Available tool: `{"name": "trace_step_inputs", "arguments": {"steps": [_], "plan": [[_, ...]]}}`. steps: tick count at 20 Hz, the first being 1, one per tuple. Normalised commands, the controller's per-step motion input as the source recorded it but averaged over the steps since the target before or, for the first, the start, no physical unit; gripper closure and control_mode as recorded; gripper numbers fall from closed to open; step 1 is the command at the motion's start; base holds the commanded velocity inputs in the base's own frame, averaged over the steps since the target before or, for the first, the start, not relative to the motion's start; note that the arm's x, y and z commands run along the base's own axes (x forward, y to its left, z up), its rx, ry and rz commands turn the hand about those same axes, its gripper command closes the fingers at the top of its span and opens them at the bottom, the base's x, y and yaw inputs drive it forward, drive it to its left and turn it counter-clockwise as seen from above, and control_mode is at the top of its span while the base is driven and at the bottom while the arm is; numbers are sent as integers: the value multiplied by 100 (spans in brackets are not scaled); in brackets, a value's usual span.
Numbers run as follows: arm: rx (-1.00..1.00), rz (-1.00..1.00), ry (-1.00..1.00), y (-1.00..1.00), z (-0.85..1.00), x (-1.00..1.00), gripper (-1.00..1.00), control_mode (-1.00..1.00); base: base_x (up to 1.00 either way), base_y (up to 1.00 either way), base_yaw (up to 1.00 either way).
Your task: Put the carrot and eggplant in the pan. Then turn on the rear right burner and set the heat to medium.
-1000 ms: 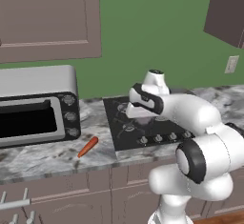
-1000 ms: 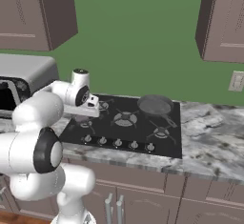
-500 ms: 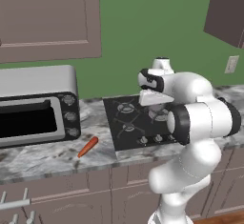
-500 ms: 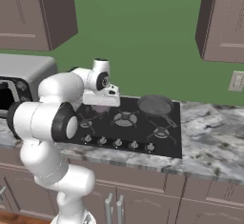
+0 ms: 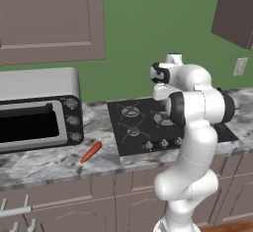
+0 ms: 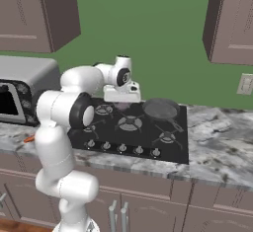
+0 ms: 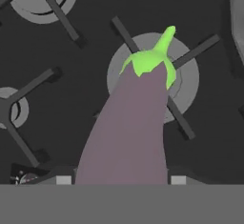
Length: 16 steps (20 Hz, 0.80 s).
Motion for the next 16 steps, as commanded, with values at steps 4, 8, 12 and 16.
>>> {"name": "trace_step_inputs", "arguments": {"steps": [4,8,12,16], "plan": [[0,0,-1,-60,0,26,100,-100,0,0,0],[0,0,0,-55,-7,2,100,-100,0,0,0],[0,0,0,-45,-5,8,100,-100,0,0,0],[0,0,0,-41,-11,8,100,-100,0,0,0]]}}
